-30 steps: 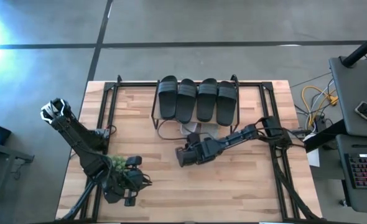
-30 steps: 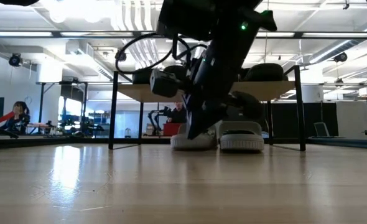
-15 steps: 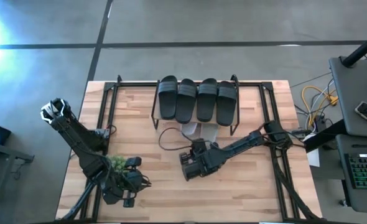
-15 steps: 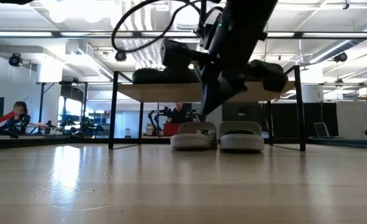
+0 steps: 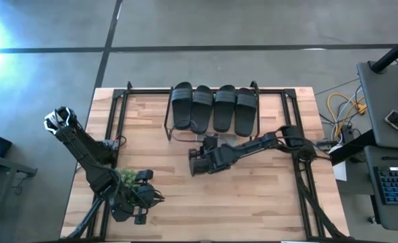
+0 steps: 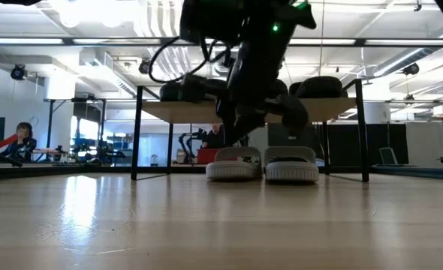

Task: Pick and place slides into the shelf
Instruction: Adjust the left gray slipper under the shelf

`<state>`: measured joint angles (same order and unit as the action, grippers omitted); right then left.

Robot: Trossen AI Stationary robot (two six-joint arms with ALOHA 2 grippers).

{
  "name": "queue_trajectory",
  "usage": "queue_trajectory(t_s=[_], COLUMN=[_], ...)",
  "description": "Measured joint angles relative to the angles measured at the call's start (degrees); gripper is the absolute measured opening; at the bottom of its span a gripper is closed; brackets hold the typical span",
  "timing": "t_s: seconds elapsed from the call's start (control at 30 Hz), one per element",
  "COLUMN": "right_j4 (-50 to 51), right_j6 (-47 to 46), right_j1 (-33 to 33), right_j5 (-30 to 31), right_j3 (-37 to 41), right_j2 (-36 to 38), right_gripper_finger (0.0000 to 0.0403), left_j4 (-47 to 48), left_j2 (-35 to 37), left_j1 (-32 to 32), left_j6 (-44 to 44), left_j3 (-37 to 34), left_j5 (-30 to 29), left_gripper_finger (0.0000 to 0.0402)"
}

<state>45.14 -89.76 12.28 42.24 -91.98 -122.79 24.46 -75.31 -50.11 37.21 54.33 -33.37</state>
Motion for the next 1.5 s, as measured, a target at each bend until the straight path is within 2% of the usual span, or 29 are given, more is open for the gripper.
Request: queue_trajectory(t_s=[0.23,0.4,0.73,1.13,1.5], right_j4=[-1.32,-1.58,-3.06,-5.84,-4.77], right_j6=[0.87,1.28,2.78,4.80,4.30], right_j1=[-0.24,-0.83,-2.54,-2.51,0.30], right_j5=[-0.11,3.28,4.30,-0.86,-2.34], right_j3=[0.02,0.02,0.02,-0.03,-0.13], right_j2=[-2.01,-2.68,-4.44,-6.12,-4.32], right_gripper_finger=[0.0009,0.0008,0.0009,0.0009,0.0009], left_j4=[-0.02,0.01,0.03,0.05,0.04], left_j2=[-0.02,-0.02,-0.02,-0.02,-0.02], left_j1=[0.01,0.00,0.00,-0.26,-0.28], left_j6=[-0.02,0.00,-0.01,-0.02,-0.04], left_j3=[-0.13,-0.33,-0.35,-0.41,-0.42], left_j5=[-1.77,-2.18,-3.01,-2.97,-2.94], left_gripper_finger=[0.0012,0.0012,0.0012,0.0012,0.0012])
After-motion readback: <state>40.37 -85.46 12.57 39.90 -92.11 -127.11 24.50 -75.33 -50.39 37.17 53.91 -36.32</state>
